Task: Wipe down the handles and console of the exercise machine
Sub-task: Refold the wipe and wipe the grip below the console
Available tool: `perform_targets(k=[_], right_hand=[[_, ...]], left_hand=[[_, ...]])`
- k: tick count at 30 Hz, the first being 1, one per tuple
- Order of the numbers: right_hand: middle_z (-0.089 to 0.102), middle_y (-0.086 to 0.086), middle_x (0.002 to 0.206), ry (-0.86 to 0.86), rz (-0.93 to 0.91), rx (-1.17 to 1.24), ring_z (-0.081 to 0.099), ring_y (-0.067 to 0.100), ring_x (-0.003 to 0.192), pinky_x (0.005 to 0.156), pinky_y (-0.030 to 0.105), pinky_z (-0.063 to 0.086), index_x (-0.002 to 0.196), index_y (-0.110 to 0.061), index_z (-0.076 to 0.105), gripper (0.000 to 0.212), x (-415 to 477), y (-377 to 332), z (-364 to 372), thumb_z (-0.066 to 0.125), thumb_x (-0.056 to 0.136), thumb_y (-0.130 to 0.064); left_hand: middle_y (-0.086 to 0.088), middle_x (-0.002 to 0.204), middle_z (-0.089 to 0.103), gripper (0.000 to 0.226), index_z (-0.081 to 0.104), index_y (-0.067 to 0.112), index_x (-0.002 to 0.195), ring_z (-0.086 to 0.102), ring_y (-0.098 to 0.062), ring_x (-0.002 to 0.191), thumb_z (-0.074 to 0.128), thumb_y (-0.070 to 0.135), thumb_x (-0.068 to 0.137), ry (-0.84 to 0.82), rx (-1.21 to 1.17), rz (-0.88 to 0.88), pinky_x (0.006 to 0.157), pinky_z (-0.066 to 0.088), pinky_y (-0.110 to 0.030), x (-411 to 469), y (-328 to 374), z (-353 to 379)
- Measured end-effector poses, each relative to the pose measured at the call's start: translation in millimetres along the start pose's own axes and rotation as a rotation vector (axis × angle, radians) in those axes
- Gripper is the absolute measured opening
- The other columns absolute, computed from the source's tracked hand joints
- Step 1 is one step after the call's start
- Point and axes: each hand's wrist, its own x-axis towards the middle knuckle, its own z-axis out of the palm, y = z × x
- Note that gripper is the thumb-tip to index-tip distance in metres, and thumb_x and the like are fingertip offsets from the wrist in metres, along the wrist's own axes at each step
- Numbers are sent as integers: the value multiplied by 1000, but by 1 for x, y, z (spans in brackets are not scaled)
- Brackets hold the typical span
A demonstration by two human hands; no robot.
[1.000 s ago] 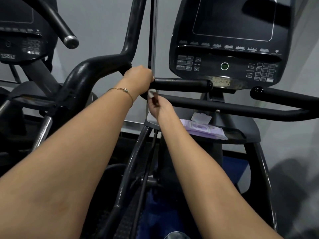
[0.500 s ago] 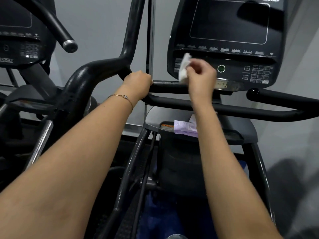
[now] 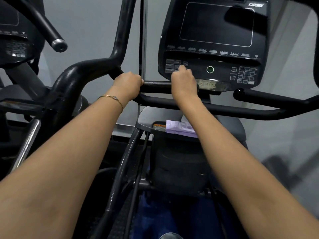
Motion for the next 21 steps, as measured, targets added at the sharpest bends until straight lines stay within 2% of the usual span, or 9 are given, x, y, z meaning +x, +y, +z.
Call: perform_targets(k=[3, 6, 9, 11, 13, 15, 17, 18, 21], right_hand=[[47, 22, 123, 11, 47, -18, 46, 36, 111, 86, 37, 45, 108, 8, 58, 28, -4, 27, -7, 45, 84, 15], [56, 22, 116, 1, 225, 119, 54, 37, 106, 83, 39, 46, 106, 7, 62, 25, -11, 71, -5, 48, 84, 12], [67, 14, 105, 34, 447, 525, 63, 24, 92, 76, 26, 50, 104, 0, 68, 25, -44, 112, 2, 50, 88, 3], [67, 6, 96, 91, 511, 743, 59, 12, 85, 65, 10, 44, 106, -4, 68, 22, -77, 122, 5, 54, 89, -6], [66, 5, 92, 106, 543, 851, 59, 10, 84, 65, 11, 43, 105, -3, 68, 21, -107, 127, 13, 60, 87, -9], [67, 9, 90, 65, 564, 929, 60, 13, 82, 68, 18, 47, 101, 0, 68, 18, -135, 127, 26, 62, 85, -5], [67, 11, 86, 9, 557, 960, 60, 14, 79, 68, 16, 47, 95, 1, 69, 14, -161, 124, 41, 64, 82, -3], [68, 11, 86, -28, 546, 967, 60, 13, 78, 67, 13, 45, 92, 2, 69, 13, -173, 122, 49, 65, 82, -3], [69, 7, 83, -163, 535, 944, 59, 9, 75, 65, 13, 44, 90, -2, 71, 13, -209, 116, 69, 61, 82, -2]], left_hand=[[-15, 111, 59, 40, 50, 13, 131, 60, -33, 100, 44, 1, 94, -2, 30, -11, 73, 48, -35, -1, 4, 1], [-15, 109, 60, 39, 51, 12, 129, 60, -33, 99, 43, 1, 93, -23, 5, -29, 69, 45, -35, 0, 5, 0], [-17, 115, 57, 39, 48, 7, 130, 58, -35, 104, 44, 2, 91, -56, -83, -99, 75, 47, -38, 1, 11, 1], [-18, 132, 46, 47, 40, 3, 137, 50, -37, 116, 48, 5, 90, -6, -225, -151, 90, 46, -44, -11, 28, 12], [-16, 137, 40, 47, 42, 5, 136, 47, -35, 119, 52, 11, 90, 163, -528, -185, 98, 41, -44, -35, 65, 33], [-12, 112, 57, 28, 61, 7, 115, 57, -27, 97, 59, 18, 89, 213, -1018, -199, 91, 46, -38, -67, 116, 58], [-7, 81, 62, 10, 66, 14, 84, 58, -16, 69, 64, 24, 87, -29, -1529, -253, 73, 50, -32, -100, 169, 77], [-5, 76, 62, 13, 63, 17, 78, 57, -12, 64, 64, 26, 88, -191, -1713, -298, 66, 49, -29, -112, 191, 85], [-6, 81, 66, 21, 66, 9, 92, 63, -14, 73, 63, 30, 88, -467, -1961, -368, 70, 52, -24, -134, 228, 109]])
